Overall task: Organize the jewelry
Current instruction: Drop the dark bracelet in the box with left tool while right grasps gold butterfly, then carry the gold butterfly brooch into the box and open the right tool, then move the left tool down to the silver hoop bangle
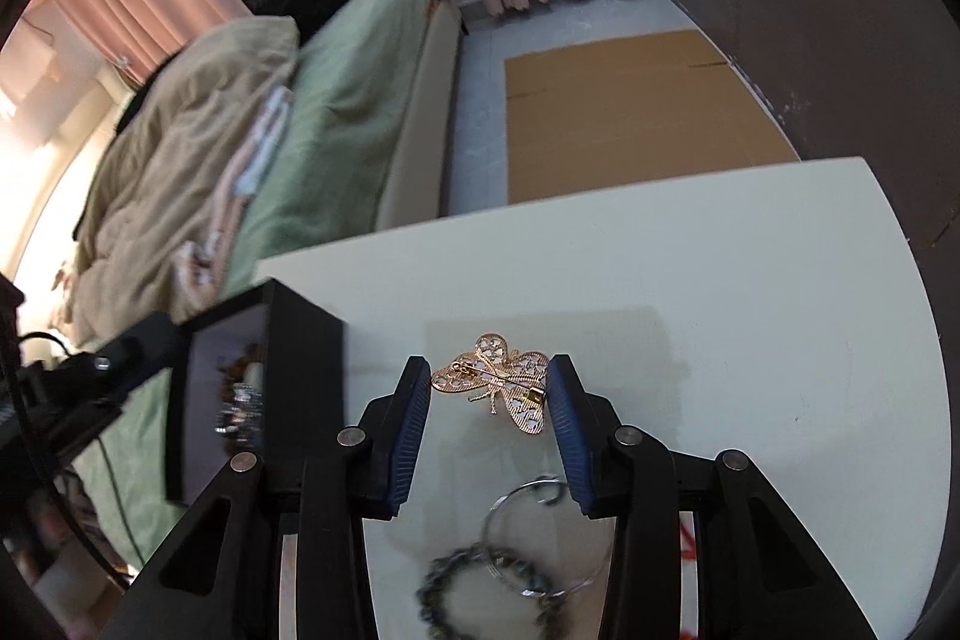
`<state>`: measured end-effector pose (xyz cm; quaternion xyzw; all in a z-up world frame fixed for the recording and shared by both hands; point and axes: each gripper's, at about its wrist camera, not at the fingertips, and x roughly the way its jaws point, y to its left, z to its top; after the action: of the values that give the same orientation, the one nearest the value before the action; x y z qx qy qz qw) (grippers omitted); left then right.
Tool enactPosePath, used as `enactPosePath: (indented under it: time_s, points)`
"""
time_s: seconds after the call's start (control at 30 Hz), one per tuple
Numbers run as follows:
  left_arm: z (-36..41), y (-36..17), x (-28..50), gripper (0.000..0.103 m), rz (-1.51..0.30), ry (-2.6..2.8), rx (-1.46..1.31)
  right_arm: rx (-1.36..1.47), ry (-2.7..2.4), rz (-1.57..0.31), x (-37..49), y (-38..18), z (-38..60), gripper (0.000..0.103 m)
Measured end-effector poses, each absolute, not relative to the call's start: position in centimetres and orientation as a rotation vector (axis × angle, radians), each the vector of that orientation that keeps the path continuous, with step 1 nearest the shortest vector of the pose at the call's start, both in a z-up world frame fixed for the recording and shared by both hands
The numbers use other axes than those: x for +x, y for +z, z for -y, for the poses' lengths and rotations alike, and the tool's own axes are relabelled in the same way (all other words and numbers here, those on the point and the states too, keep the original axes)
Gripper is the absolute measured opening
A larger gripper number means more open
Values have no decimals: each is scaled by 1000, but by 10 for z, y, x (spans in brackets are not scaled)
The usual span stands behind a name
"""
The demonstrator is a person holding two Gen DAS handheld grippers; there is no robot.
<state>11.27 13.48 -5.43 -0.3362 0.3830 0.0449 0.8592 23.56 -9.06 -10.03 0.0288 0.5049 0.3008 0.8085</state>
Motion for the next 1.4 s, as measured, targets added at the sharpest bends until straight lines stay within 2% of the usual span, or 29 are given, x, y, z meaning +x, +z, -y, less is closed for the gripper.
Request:
enactPosePath:
  time_s: [0.07, 0.33, 0.37, 0.5, 0.6, 0.67, 0.7, 0.73, 1.4]
  points:
    - [-138, -49, 104, 61, -774, 112, -704, 80, 673, -1062, 229, -93, 90, 41]
    - [-149, -41, 80, 64, -752, 190, -675, 159, 792, -979, 207, -64, 80, 41]
    - [-151, -40, 78, 67, -751, 200, -671, 172, 811, -972, 204, -62, 78, 41]
    - [-159, -37, 69, 86, -731, 244, -655, 226, 883, -954, 193, -54, 68, 41]
    - [-165, -36, 63, 92, -717, 264, -657, 265, 982, -914, 182, -45, 55, 41]
    - [-169, -36, 59, 93, -714, 279, -662, 279, 1007, -917, 178, -43, 49, 57]
    - [-171, -36, 57, 93, -714, 285, -665, 286, 1002, -926, 177, -45, 48, 72]
    - [-172, -37, 55, 93, -715, 288, -669, 299, 985, -922, 177, -46, 52, 76]
    - [-115, -29, 59, 93, -744, 176, -556, 289, 761, -998, 175, -47, 138, 76]
